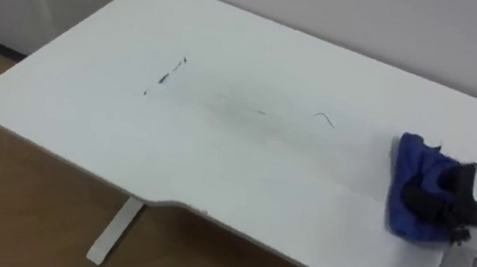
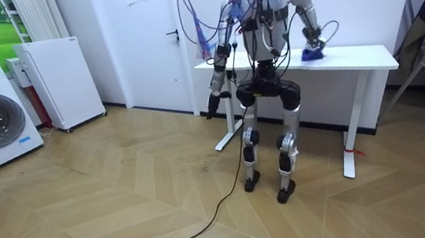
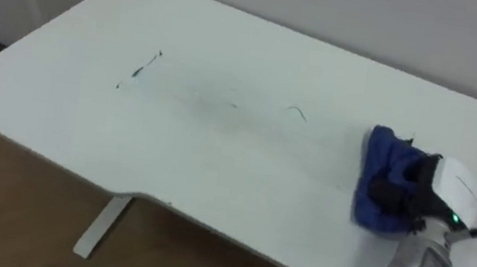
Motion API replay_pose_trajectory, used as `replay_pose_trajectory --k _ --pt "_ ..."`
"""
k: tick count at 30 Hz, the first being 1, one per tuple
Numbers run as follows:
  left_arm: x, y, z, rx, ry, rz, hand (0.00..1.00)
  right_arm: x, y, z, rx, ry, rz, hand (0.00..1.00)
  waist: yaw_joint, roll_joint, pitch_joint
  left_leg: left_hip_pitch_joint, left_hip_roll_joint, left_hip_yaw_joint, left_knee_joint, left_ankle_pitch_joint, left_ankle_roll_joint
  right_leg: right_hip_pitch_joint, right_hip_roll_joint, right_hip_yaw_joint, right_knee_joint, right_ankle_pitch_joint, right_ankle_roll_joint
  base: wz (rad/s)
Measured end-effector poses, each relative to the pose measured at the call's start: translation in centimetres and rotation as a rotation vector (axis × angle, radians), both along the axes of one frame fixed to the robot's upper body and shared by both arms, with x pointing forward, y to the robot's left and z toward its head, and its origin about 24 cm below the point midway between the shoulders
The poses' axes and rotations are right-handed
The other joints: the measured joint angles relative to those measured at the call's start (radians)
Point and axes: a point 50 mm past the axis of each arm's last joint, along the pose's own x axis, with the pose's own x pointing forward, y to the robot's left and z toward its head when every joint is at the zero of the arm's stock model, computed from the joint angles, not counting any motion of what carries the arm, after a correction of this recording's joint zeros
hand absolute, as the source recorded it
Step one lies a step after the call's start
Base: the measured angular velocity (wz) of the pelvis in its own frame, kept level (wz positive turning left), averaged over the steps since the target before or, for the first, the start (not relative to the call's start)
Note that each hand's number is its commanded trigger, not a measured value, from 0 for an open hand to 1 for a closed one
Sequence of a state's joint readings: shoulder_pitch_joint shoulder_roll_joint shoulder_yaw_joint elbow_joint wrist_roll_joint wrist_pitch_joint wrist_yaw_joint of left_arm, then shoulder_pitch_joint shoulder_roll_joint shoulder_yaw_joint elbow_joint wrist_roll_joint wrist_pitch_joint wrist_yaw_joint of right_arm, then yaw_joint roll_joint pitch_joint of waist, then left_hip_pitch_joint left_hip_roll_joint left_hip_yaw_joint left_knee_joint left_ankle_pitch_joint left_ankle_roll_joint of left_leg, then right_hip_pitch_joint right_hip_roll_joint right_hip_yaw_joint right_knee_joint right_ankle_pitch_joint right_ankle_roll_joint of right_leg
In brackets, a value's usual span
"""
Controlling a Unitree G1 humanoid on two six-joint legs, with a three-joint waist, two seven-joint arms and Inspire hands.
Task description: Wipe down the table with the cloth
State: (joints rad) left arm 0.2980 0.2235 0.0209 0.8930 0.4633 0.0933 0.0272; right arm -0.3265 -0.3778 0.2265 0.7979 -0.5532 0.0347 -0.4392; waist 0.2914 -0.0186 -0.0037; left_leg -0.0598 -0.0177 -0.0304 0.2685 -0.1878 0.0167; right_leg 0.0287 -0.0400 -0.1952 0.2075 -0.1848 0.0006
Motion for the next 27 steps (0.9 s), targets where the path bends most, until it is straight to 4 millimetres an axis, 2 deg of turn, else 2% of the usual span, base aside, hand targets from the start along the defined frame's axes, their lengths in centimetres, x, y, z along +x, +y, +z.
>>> replay_pose_trajectory --k 2,3,4,5,7,10,11,12,13,14,15,16,17,18,19,20,21,22,23,24,25,26,27 --pt "-0.3 -0.1 -0.1 -0.01 0.024 0.001 0.0 2.9 4.1 2.1 0.021 -0.057 0.142 1.0 0.019 0.0 0.0111 -0.036 0.011 -0.007 0.026 0.005 -0.011 -0.043 0.01 -0.006 0.016 0.005 -0.018 0.0" --pt "-0.1 -0.1 -0.1 -0.014 0.022 0.0 0.0 3.5 4.8 2.6 0.022 -0.074 0.166 1.0 0.02 0.002 0.0165 -0.042 0.012 -0.015 0.037 0.003 -0.013 -0.046 0.012 -0.011 0.018 0.004 -0.019 0.34" --pt "0.2 -0.1 -0.1 -0.017 0.015 -0.003 0.0 4.3 5.4 3.6 0.024 -0.102 0.197 1.0 0.028 0.009 0.0271 -0.058 0.012 -0.029 0.054 -0.002 -0.015 -0.052 0.008 -0.027 0.026 -0.002 -0.023 0.4" --pt "0.3 0.0 -0.1 -0.014 0.014 -0.003 0.0 4.6 5.6 4.1 0.029 -0.122 0.215 1.0 0.048 0.01 0.0303 -0.075 0.006 -0.036 0.064 -0.005 -0.014 -0.077 -0.004 -0.029 0.064 -0.023 -0.022 0.37" --pt "0.0 0.3 -0.1 -0.015 0.019 0.018 0.0 4.5 5.4 3.8 0.028 -0.112 0.218 1.0 0.064 0.01 0.0306 -0.096 0.004 -0.036 0.089 -0.018 -0.01 -0.112 -0.021 -0.032 0.123 -0.053 -0.019 0.22" --pt "-1.5 0.8 0.0 -0.005 0.052 0.053 0.0 2.2 3.5 1.4 0.091 -0.098 0.126 1.0 0.06 0.017 0.0291 -0.102 0.009 -0.025 0.161 -0.061 0.0 -0.13 -0.032 -0.02 0.219 -0.077 -0.006 0.05" --pt "-1.6 1.2 0.1 0.002 0.051 0.067 0.0 1.2 2.9 0.6 0.108 -0.107 0.102 1.0 0.054 0.016 0.0288 -0.089 0.022 0.001 0.165 -0.077 0.007 -0.129 -0.032 -0.015 0.238 -0.078 0.001 -0.23" --pt "-1.6 1.4 0.2 0.008 0.043 0.077 0.0 0.2 2.3 -0.2 0.131 -0.109 0.074 1.0 0.045 0.021 0.0305 -0.076 0.043 0.045 0.165 -0.085 0.012 -0.13 -0.043 -0.031 0.249 -0.076 0.024 -0.31" --pt "-1.5 1.5 0.2 0.01 0.036 0.082 0.0 -0.2 2.0 -0.4 0.14 -0.11 0.055 1.0 0.042 0.021 0.0301 -0.07 0.054 0.071 0.161 -0.091 0.014 -0.136 -0.062 -0.05 0.263 -0.075 0.037 -0.27" --pt "-1.4 2.0 0.4 0.02 0.02 0.093 0.0 -1.5 0.9 -1.2 0.154 -0.106 -0.007 1.0 0.026 0.018 0.0272 -0.062 0.08 0.133 0.173 -0.106 0.012 -0.14 -0.131 -0.089 0.323 -0.082 0.056 0.0" --pt "-1.1 2.4 0.5 0.032 0.009 0.097 0.0 -2.5 0.2 -1.9 0.162 -0.097 -0.049 1.0 0.013 0.02 0.0243 -0.052 0.097 0.159 0.179 -0.113 0.008 -0.136 -0.172 -0.111 0.352 -0.088 0.065 0.26" --pt "-0.4 3.4 1.0 0.065 -0.025 0.092 0.0 -4.8 -1.1 -3.2 0.17 -0.067 -0.13 1.0 0.006 0.013 0.0069 -0.028 0.132 0.198 0.18 -0.122 -0.008 -0.131 -0.236 -0.123 0.378 -0.088 0.078 0.22" --pt "0.1 4.4 1.6 0.096 -0.068 0.103 0.0 -6.3 -1.8 -4.0 0.151 -0.043 -0.167 1.0 0.011 0.007 0.0015 -0.003 0.169 0.244 0.181 -0.131 -0.027 -0.131 -0.267 -0.097 0.358 -0.069 0.088 0.0" --pt "0.4 4.8 1.8 0.109 -0.087 0.114 0.0 -6.6 -2.1 -4.2 0.143 -0.037 -0.178 1.0 0.01 0.006 0.0012 0.006 0.186 0.261 0.181 -0.133 -0.034 -0.13 -0.273 -0.079 0.329 -0.054 0.089 -0.41" --pt "0.8 5.3 2.1 0.131 -0.112 0.127 0.0 -6.6 -2.2 -4.2 0.136 -0.047 -0.189 1.0 0.006 0.005 0.0006 0.012 0.216 0.275 0.183 -0.134 -0.05 -0.131 -0.285 -0.057 0.254 -0.016 0.091 -0.38" --pt "1.3 5.6 2.4 0.143 -0.127 0.123 0.0 -6.6 -2.1 -4.1 0.129 -0.059 -0.186 1.0 -0.007 -0.003 -0.0028 0.003 0.231 0.271 0.184 -0.131 -0.067 -0.132 -0.292 -0.067 0.181 0.036 0.095 -0.26" --pt "1.6 5.6 2.4 0.147 -0.136 0.122 0.0 -6.4 -1.9 -4.0 0.132 -0.066 -0.179 1.0 -0.016 -0.008 -0.0046 -0.006 0.238 0.265 0.185 -0.128 -0.075 -0.129 -0.295 -0.069 0.149 0.061 0.094 0.05" --pt "2.7 5.5 2.5 0.15 -0.156 0.112 0.0 -6.0 -1.3 -3.7 0.137 -0.084 -0.156 1.0 -0.028 -0.012 -0.0061 -0.015 0.256 0.249 0.187 -0.123 -0.098 -0.116 -0.287 -0.083 0.094 0.108 0.101 0.05" --pt "3.7 5.4 2.6 0.149 -0.18 0.101 0.0 -5.2 -0.1 -3.3 0.126 -0.098 -0.092 1.0 -0.03 -0.02 -0.0041 -0.018 0.275 0.247 0.19 -0.119 -0.125 -0.119 -0.266 -0.084 0.088 0.149 0.099 -0.09" --pt "4.8 5.2 2.7 0.144 -0.201 0.09 0.0 -3.9 1.5 -2.6 0.114 -0.119 -0.017 1.0 -0.022 -0.036 0.0007 -0.019 0.29 0.254 0.195 -0.118 -0.156 -0.136 -0.255 -0.099 0.115 0.164 0.121 -0.42" --pt "5.1 4.8 2.5 0.135 -0.205 0.087 0.0 -3.3 2.3 -2.2 0.107 -0.129 0.019 1.0 -0.002 -0.035 0.001 -0.013 0.305 0.259 0.194 -0.117 -0.173 -0.151 -0.246 -0.11 0.128 0.139 0.149 -0.98" --pt "5.6 3.7 2.1 0.105 -0.213 0.078 0.0 -1.4 3.9 -0.9 0.087 -0.153 0.101 1.0 0.038 -0.014 0.0012 0.001 0.34 0.233 0.182 -0.115 -0.207 -0.187 -0.195 -0.11 0.166 0.11 0.126 -1.1" --pt "5.8 3.2 1.9 0.092 -0.214 0.073 0.0 -0.5 4.8 -0.2 0.073 -0.164 0.148 1.0 0.047 0.001 0.0068 0.005 0.355 0.21 0.17 -0.11 -0.217 -0.208 -0.173 -0.115 0.19 0.102 0.107 -1.12"
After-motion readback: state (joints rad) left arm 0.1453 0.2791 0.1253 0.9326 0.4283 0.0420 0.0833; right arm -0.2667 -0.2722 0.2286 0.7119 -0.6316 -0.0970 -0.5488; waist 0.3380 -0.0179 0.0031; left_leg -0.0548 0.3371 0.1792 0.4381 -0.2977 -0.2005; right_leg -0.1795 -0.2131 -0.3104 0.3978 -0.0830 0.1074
